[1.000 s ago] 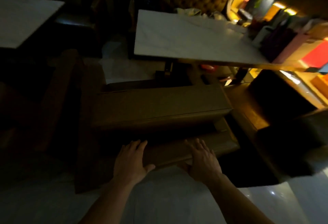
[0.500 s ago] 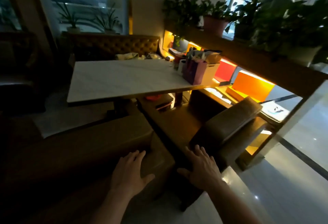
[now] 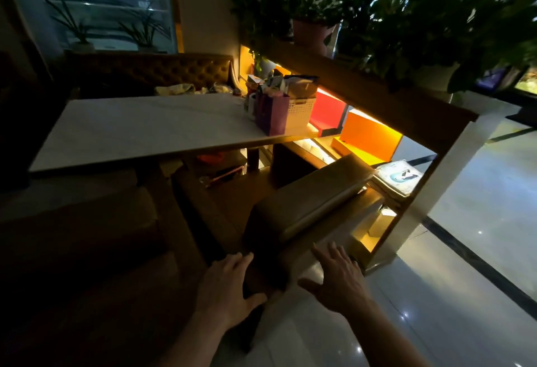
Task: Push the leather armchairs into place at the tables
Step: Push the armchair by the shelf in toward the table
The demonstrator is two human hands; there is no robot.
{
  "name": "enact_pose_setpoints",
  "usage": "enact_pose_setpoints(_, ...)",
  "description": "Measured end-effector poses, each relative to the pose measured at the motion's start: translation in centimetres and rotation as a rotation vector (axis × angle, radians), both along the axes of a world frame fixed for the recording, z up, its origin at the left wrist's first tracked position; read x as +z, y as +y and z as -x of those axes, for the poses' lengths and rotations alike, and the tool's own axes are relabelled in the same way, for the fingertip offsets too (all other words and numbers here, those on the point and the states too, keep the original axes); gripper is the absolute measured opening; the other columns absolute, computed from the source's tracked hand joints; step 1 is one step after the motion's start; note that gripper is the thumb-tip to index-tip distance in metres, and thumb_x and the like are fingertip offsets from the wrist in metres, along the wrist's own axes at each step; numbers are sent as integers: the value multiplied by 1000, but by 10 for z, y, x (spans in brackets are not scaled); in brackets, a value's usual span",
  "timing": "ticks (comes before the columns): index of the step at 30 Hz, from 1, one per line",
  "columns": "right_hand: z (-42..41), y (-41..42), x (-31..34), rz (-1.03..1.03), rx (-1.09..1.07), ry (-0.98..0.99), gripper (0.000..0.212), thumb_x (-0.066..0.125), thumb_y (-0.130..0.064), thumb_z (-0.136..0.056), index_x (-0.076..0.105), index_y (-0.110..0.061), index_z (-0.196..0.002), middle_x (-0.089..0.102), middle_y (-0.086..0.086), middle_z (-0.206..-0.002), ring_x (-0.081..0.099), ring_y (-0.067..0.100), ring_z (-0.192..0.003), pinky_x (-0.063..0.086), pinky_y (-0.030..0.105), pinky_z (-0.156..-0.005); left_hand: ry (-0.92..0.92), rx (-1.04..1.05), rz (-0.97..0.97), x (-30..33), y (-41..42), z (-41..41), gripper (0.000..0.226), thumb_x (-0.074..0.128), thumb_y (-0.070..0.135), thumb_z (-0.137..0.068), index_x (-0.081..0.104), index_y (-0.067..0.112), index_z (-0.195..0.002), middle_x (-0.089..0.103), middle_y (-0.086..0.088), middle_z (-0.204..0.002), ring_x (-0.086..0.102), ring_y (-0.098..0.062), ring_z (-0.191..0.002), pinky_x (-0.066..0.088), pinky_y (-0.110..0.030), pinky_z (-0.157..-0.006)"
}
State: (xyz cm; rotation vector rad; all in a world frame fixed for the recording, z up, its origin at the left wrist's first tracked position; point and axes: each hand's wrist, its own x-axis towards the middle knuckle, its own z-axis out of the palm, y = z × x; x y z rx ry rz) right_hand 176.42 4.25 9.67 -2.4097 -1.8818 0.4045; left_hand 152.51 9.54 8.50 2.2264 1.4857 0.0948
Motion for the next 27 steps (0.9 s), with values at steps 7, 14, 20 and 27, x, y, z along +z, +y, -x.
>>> enact_pose_setpoints(7, -99, 58, -42, 71, -14, -30, 95, 57, -70, -83, 6, -36, -156, -1, 9, -167, -3, 32, -153, 13, 55, -122, -87, -35, 1, -56, 56, -120, 85, 60, 62, -83, 17, 38, -153, 29, 9, -155, 28, -16, -140, 29, -36, -114)
enact_pose_setpoints(14, -210, 129, -78, 143, 57, -75, 96, 54, -75, -81, 10, -35, -157, 2, 6, -167, 0, 30, -153, 20, 54, -121, -98, -31, 103, -99, 104, -229, 82, 62, 56, -85, 21, 35, -153, 32, 9, -152, 30, -14, -139, 28, -34, -113)
enact_pose_setpoints(20, -259, 161, -90, 178, 90, -49, 94, 56, -72, -83, 14, -32, -157, 6, 11, -166, 2, 33, -153, 20, 52, -122, -58, 9, 133, -120, 127, -257, 85, 64, 58, -83, 21, 36, -153, 28, 10, -155, 26, -14, -141, 30, -35, -113)
enact_pose_setpoints(27, -323, 233, -131, 210, 290, -47, 100, 62, -69, -80, 9, -33, -157, 4, 14, -166, 3, 36, -152, 19, 56, -121, 47, 191, 118, -148, 137, -308, 87, 62, 57, -85, 11, 40, -154, 16, 11, -160, 19, -16, -144, 27, -38, -115)
